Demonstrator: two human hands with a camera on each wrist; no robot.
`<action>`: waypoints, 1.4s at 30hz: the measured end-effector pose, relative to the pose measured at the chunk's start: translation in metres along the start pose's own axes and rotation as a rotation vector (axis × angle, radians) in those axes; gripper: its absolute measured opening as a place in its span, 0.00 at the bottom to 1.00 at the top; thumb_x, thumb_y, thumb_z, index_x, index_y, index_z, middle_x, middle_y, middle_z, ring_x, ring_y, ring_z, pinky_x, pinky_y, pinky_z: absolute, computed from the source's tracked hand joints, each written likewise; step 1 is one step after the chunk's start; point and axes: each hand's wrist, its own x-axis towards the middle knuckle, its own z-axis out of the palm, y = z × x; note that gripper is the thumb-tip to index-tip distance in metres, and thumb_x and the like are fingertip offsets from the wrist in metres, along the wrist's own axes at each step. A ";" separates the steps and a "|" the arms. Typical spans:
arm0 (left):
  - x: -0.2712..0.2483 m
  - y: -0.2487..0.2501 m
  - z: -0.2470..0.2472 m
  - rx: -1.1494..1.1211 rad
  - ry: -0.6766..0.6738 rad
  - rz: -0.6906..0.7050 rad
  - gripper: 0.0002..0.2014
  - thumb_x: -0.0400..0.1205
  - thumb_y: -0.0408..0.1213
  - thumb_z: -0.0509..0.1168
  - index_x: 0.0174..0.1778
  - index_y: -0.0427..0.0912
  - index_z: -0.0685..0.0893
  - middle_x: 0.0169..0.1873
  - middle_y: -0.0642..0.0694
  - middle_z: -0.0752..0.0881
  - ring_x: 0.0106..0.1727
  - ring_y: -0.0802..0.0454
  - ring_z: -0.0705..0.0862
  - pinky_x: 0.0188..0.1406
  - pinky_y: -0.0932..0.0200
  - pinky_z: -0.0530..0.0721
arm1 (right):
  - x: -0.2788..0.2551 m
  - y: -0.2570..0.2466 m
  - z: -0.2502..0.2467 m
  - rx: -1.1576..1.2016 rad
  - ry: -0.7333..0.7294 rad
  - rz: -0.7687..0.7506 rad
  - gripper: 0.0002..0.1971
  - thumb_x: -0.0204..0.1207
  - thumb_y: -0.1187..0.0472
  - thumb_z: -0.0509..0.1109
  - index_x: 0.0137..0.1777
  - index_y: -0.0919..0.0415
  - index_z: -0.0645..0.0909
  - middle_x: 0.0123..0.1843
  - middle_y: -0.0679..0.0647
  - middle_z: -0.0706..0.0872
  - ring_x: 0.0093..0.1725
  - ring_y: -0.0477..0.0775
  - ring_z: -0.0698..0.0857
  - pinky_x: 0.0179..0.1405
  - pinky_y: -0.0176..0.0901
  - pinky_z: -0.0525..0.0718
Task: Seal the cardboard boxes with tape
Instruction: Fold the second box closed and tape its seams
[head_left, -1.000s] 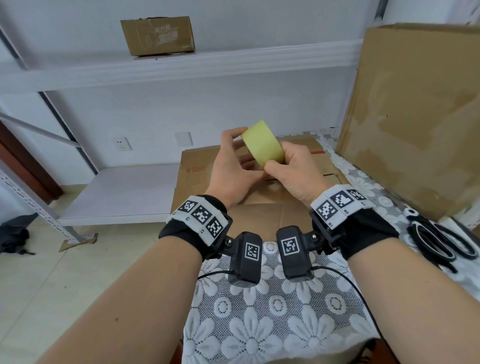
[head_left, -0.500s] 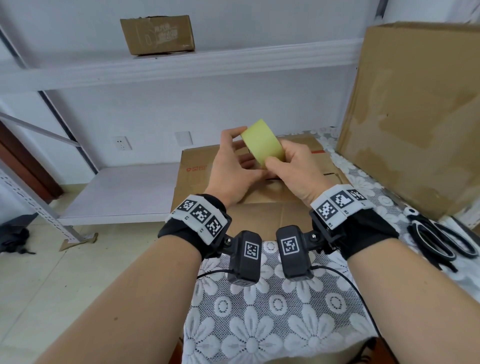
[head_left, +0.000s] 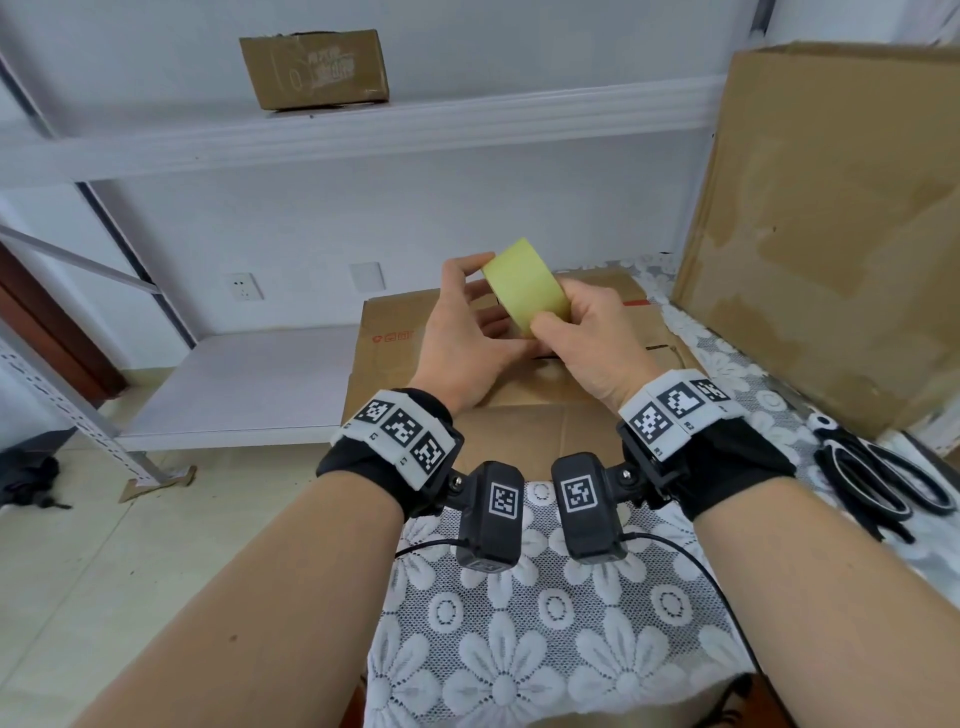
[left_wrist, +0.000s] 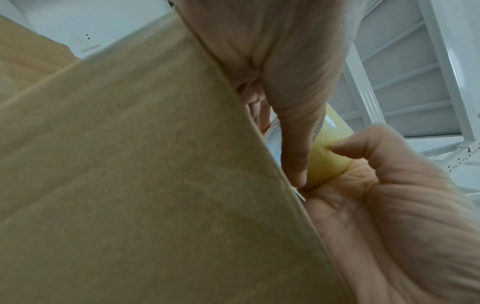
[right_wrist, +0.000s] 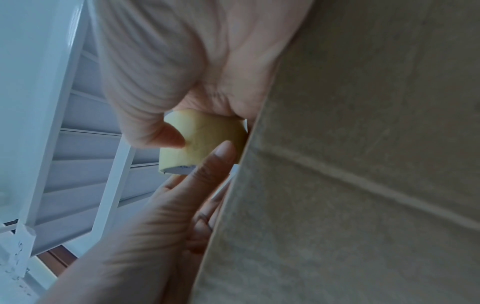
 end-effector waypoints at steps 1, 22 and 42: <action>0.000 0.000 0.000 -0.003 -0.001 0.000 0.40 0.65 0.24 0.82 0.67 0.50 0.67 0.59 0.47 0.81 0.56 0.51 0.88 0.59 0.55 0.87 | 0.000 0.000 0.000 0.001 0.000 -0.001 0.08 0.71 0.68 0.66 0.46 0.74 0.83 0.35 0.64 0.82 0.34 0.54 0.78 0.35 0.52 0.81; 0.004 -0.006 -0.003 -0.055 -0.051 -0.014 0.44 0.68 0.22 0.80 0.75 0.52 0.66 0.67 0.38 0.81 0.58 0.49 0.88 0.56 0.58 0.87 | 0.002 0.009 -0.008 0.143 -0.018 0.006 0.08 0.77 0.69 0.70 0.52 0.73 0.85 0.47 0.68 0.89 0.47 0.63 0.89 0.52 0.52 0.88; 0.003 -0.004 -0.003 -0.058 -0.062 -0.008 0.43 0.69 0.19 0.78 0.73 0.51 0.66 0.64 0.41 0.83 0.55 0.51 0.88 0.50 0.63 0.86 | 0.002 0.010 -0.007 0.092 -0.105 -0.003 0.08 0.74 0.72 0.73 0.47 0.60 0.87 0.46 0.61 0.91 0.49 0.58 0.90 0.55 0.51 0.87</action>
